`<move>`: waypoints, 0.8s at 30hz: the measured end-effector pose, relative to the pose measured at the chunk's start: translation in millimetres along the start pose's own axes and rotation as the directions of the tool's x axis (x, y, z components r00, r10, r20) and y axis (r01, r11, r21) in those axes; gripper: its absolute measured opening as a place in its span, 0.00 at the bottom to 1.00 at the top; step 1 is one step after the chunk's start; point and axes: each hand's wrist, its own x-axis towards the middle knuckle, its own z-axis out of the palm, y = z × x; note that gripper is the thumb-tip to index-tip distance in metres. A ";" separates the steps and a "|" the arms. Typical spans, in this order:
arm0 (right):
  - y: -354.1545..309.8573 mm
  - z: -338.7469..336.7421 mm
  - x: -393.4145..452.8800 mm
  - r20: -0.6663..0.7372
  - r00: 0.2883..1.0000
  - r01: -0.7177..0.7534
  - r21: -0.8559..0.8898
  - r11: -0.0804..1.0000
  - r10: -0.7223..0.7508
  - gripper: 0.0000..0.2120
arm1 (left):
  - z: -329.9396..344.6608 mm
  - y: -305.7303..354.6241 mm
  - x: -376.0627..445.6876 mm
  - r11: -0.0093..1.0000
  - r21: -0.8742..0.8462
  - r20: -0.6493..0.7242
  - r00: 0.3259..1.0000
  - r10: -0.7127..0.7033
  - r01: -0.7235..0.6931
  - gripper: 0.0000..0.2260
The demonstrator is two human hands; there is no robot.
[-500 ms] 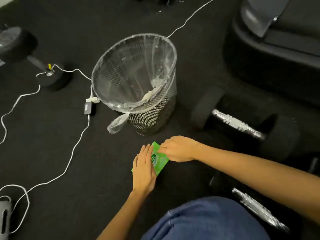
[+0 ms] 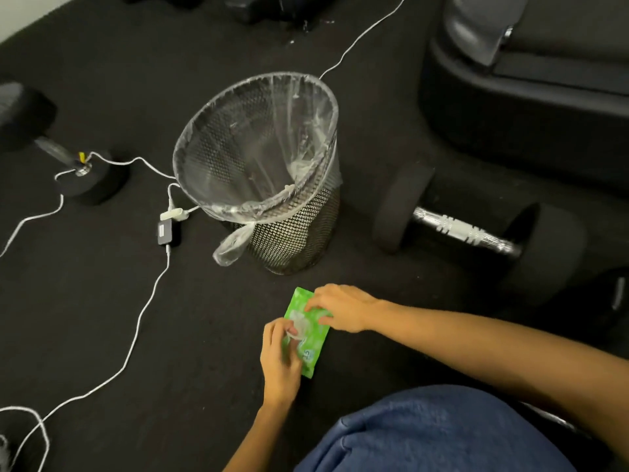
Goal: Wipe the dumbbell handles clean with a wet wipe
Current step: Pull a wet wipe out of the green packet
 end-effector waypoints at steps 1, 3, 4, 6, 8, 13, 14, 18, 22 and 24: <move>-3.0 0.7 1.1 -0.010 1.000 -0.007 0.003 1.000 0.007 0.19 | -0.9 0.4 -0.1 1.000 0.004 0.000 1.000 -0.008 0.008 0.27; -10.9 0.4 4.4 -0.011 1.000 0.014 -0.042 0.999 -0.015 0.18 | -0.4 -1.6 -0.2 1.000 0.029 0.003 1.000 -0.008 0.008 0.26; -15.4 1.0 6.9 0.001 1.000 0.030 -0.088 0.996 -0.030 0.16 | 0.1 -2.6 -0.4 0.999 0.035 0.002 1.000 -0.002 0.002 0.25; -24.4 1.5 12.9 0.004 1.000 0.024 -0.140 0.990 -0.024 0.14 | 1.2 -4.0 -0.2 0.999 0.039 -0.009 1.000 0.005 -0.005 0.24; -31.7 3.5 19.6 -0.032 0.999 -0.046 -0.079 0.996 0.044 0.12 | 2.9 -4.0 -0.6 0.999 0.032 -0.015 1.000 0.000 0.000 0.23; -40.9 13.4 28.3 0.012 0.989 -0.145 0.005 0.989 0.145 0.13 | -2.8 1.7 -1.6 1.000 -0.015 0.025 1.000 0.007 -0.007 0.21; -41.2 14.4 27.7 0.019 0.991 -0.136 0.006 0.991 0.136 0.13 | -3.5 2.2 -0.7 1.000 -0.025 0.040 0.999 0.004 -0.003 0.21; -36.6 11.2 24.3 0.073 0.993 -0.097 0.027 0.995 0.095 0.11 | -5.4 2.8 2.5 0.995 -0.097 0.075 0.997 -0.031 0.038 0.22; -30.9 -0.5 19.4 0.084 0.994 -0.082 0.104 0.991 0.074 0.05 | -4.4 1.4 4.4 0.987 -0.133 0.123 0.990 -0.074 0.090 0.23; -28.5 -5.0 14.6 0.054 0.997 -0.060 0.124 0.990 0.054 0.04 | -2.6 -0.8 7.7 0.989 -0.119 0.139 0.988 -0.066 0.083 0.22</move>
